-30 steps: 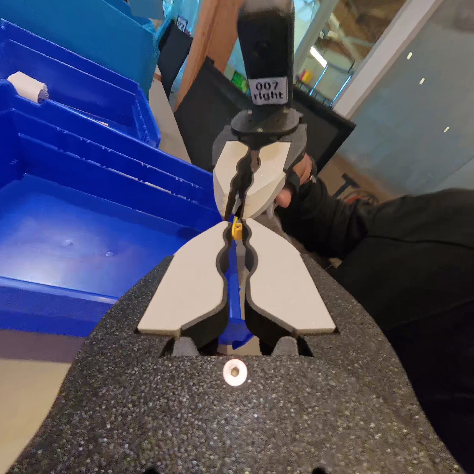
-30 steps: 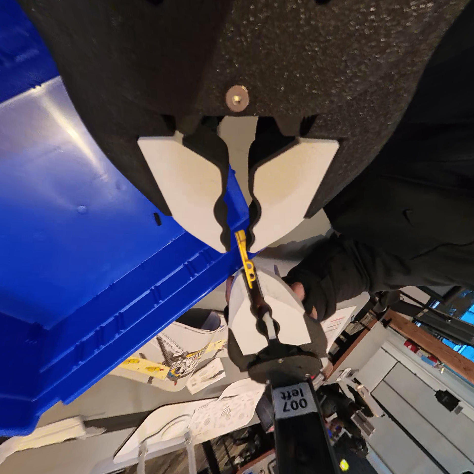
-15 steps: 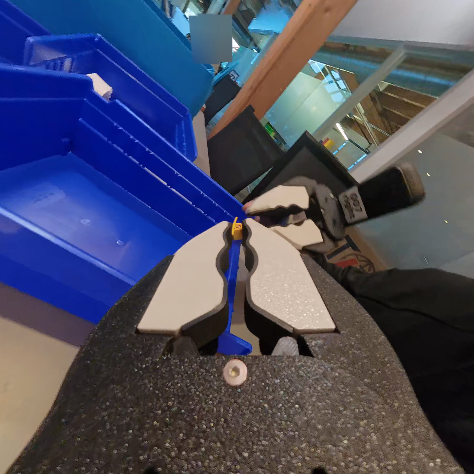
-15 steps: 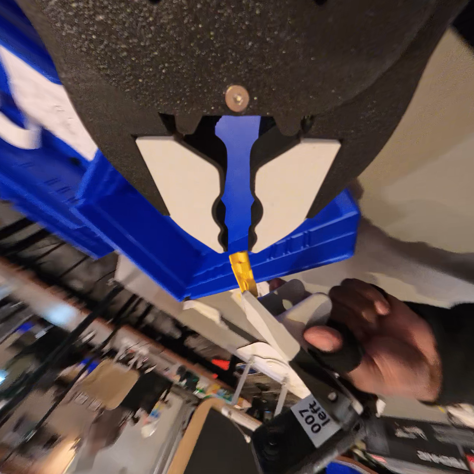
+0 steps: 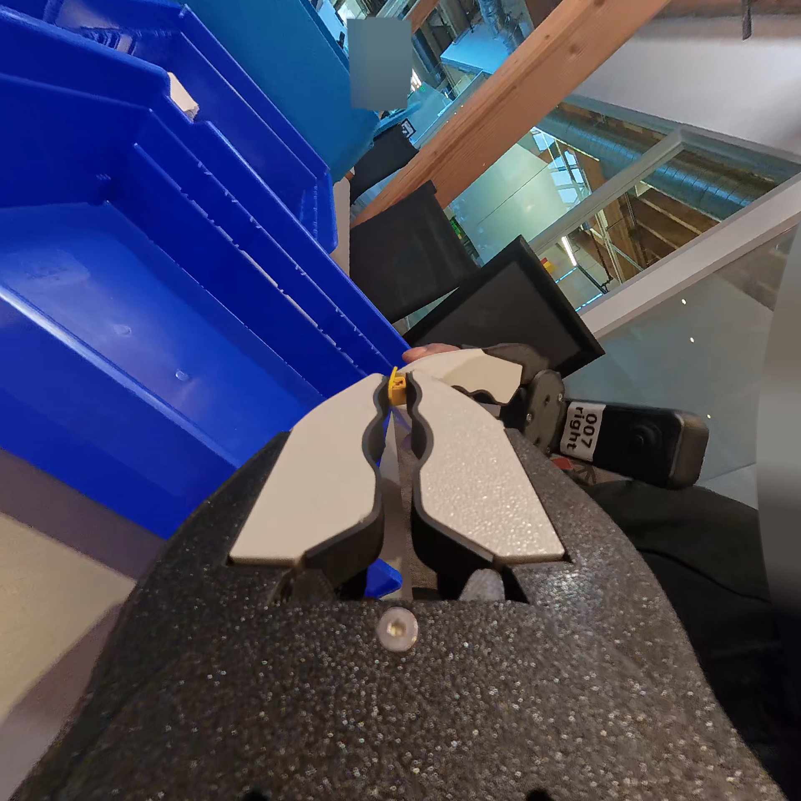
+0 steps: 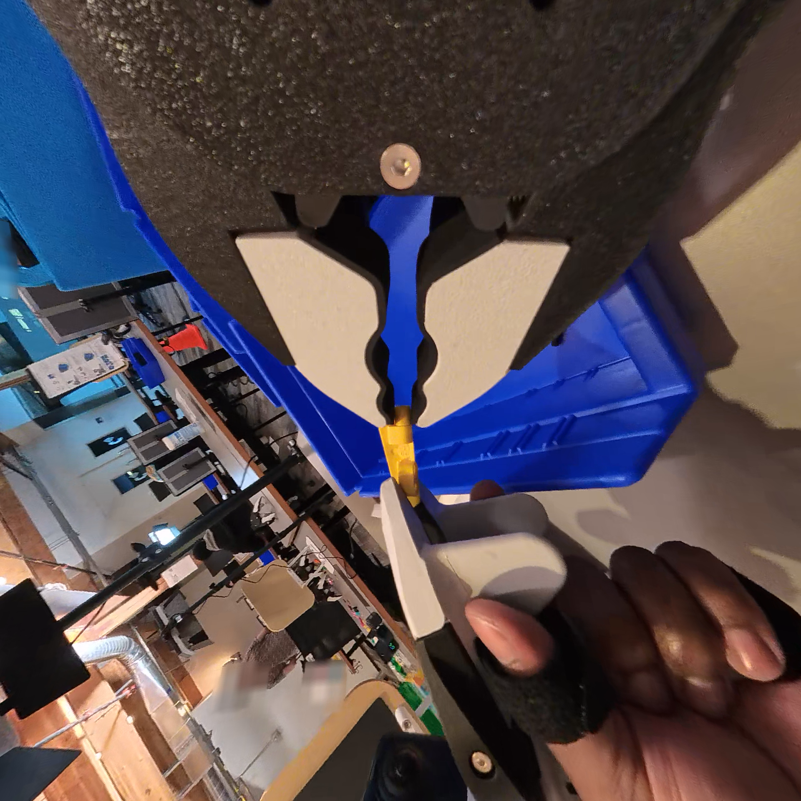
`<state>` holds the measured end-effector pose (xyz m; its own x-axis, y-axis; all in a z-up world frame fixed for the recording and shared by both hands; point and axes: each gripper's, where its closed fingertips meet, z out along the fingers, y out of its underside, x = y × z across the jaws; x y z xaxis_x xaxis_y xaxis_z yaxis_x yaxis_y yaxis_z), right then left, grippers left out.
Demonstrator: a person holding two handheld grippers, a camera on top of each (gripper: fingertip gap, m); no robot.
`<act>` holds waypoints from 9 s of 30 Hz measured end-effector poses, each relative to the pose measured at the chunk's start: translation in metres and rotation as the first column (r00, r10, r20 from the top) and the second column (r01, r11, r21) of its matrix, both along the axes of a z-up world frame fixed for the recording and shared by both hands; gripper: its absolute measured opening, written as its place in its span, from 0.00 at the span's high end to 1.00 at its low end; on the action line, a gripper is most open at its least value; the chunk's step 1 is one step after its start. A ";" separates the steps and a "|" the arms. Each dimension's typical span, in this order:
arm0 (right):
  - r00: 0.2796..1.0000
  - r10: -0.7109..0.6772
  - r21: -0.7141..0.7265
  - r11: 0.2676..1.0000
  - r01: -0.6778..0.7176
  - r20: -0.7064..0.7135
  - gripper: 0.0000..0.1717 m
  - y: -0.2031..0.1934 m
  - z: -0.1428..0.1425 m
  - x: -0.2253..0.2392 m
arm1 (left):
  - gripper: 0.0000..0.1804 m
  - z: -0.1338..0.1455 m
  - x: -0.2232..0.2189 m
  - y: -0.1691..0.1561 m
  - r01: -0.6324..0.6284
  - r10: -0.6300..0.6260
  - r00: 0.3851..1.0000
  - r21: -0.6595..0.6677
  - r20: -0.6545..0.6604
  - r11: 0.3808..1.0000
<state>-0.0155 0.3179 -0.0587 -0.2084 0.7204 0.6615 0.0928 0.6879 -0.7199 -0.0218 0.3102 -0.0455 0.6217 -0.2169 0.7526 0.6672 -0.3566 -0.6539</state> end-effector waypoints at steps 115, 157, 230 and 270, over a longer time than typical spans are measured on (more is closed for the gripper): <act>0.980 0.099 0.018 0.994 -0.104 0.174 0.97 -0.042 -0.019 -0.010 | 0.85 -0.025 0.002 -0.043 0.014 0.001 0.913 0.032 -0.408 0.999; 0.953 0.070 -0.064 0.997 -0.054 0.293 0.88 -0.012 -0.018 0.029 | 0.79 0.023 -0.023 -0.087 -0.073 0.124 0.779 0.107 -0.615 0.992; 0.694 0.538 -0.328 0.843 -0.427 0.478 0.86 -0.301 -0.122 -0.111 | 0.80 -0.037 -0.169 -0.356 -0.775 0.604 0.436 0.063 -0.668 0.629; 0.811 0.532 0.054 0.827 -0.559 0.243 0.89 -0.304 -0.110 -0.095 | 0.95 -0.130 -0.089 -0.301 -0.615 0.297 0.675 -0.292 -0.676 0.733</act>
<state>-0.1108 0.0137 -0.1688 -0.6854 0.3663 0.6293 -0.1853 0.7481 -0.6372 -0.1105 0.0090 -0.1754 0.8603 0.4865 0.1525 0.4021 -0.4636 -0.7896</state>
